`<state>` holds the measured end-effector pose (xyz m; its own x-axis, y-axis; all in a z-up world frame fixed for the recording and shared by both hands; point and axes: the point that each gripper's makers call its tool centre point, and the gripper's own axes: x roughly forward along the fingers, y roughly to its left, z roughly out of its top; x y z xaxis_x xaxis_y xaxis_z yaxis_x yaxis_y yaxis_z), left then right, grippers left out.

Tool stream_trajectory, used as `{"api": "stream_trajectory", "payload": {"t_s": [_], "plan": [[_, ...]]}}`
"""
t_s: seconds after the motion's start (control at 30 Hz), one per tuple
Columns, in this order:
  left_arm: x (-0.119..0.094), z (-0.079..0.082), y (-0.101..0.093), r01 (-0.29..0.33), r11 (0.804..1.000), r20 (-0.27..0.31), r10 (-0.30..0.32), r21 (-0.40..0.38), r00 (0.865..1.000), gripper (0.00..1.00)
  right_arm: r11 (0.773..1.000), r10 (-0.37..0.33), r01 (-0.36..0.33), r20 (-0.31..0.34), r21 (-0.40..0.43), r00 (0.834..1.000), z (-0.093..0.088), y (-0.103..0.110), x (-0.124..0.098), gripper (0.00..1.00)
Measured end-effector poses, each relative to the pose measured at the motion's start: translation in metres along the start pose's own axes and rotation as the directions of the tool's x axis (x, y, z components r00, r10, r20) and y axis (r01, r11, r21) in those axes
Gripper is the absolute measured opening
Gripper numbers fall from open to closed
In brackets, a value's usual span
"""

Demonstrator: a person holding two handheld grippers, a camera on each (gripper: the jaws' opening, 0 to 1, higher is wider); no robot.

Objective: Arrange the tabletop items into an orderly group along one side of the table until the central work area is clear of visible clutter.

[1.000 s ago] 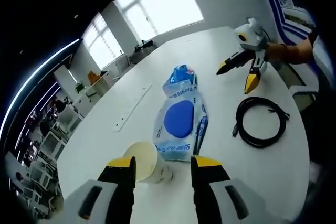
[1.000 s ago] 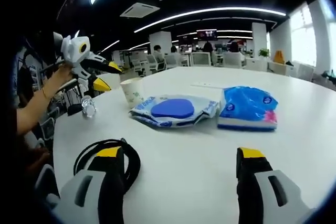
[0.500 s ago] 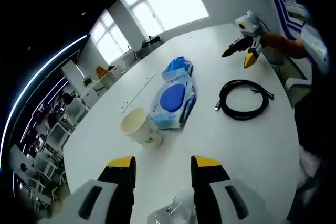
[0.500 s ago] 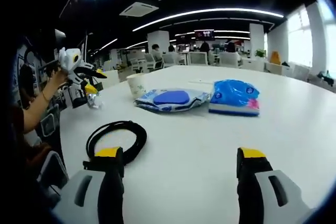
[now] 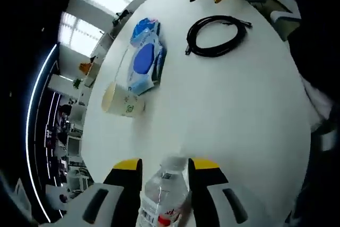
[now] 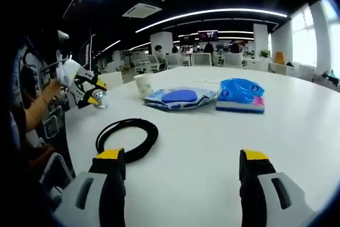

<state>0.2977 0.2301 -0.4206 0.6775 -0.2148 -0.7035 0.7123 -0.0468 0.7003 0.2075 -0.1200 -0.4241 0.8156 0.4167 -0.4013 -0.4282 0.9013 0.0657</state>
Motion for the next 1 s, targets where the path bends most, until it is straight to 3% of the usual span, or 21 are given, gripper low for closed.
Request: {"api": "stream_trajectory", "payload": {"t_s": [0.03, 0.23, 0.43, 0.63, 1.0], "plan": [[0.003, -0.003, -0.002, 0.006, 1.0, -0.023, -0.006, 0.011, 1.0, 0.35, 1.0, 0.003, -0.003, -0.008, -0.005, 1.0, -0.001, 0.001, -0.001, 0.86], [0.016, -0.001, -0.004, 0.017, 0.999, -0.029, -0.016, 0.037, 0.999, 0.37, 1.0, 0.009, -0.01, -0.014, -0.021, 1.0, -0.002, 0.006, -0.007, 0.86], [0.024, -0.011, -0.002, -0.004, 0.989, -0.107, 0.02, 0.151, 0.994, 0.31, 1.0, 0.01, -0.011, -0.012, -0.022, 1.0, -0.001, 0.006, -0.011, 0.86], [0.025, -0.01, -0.006, -0.006, 0.982, -0.095, 0.024, 0.19, 0.995, 0.24, 1.0, 0.017, -0.017, -0.009, -0.021, 1.0, 0.0, 0.008, -0.011, 0.86], [0.023, -0.009, -0.007, -0.032, 0.981, -0.069, 0.046, 0.19, 0.997, 0.22, 1.0, 0.012, -0.012, -0.008, -0.013, 1.0, -0.001, 0.007, -0.013, 0.85]]}}
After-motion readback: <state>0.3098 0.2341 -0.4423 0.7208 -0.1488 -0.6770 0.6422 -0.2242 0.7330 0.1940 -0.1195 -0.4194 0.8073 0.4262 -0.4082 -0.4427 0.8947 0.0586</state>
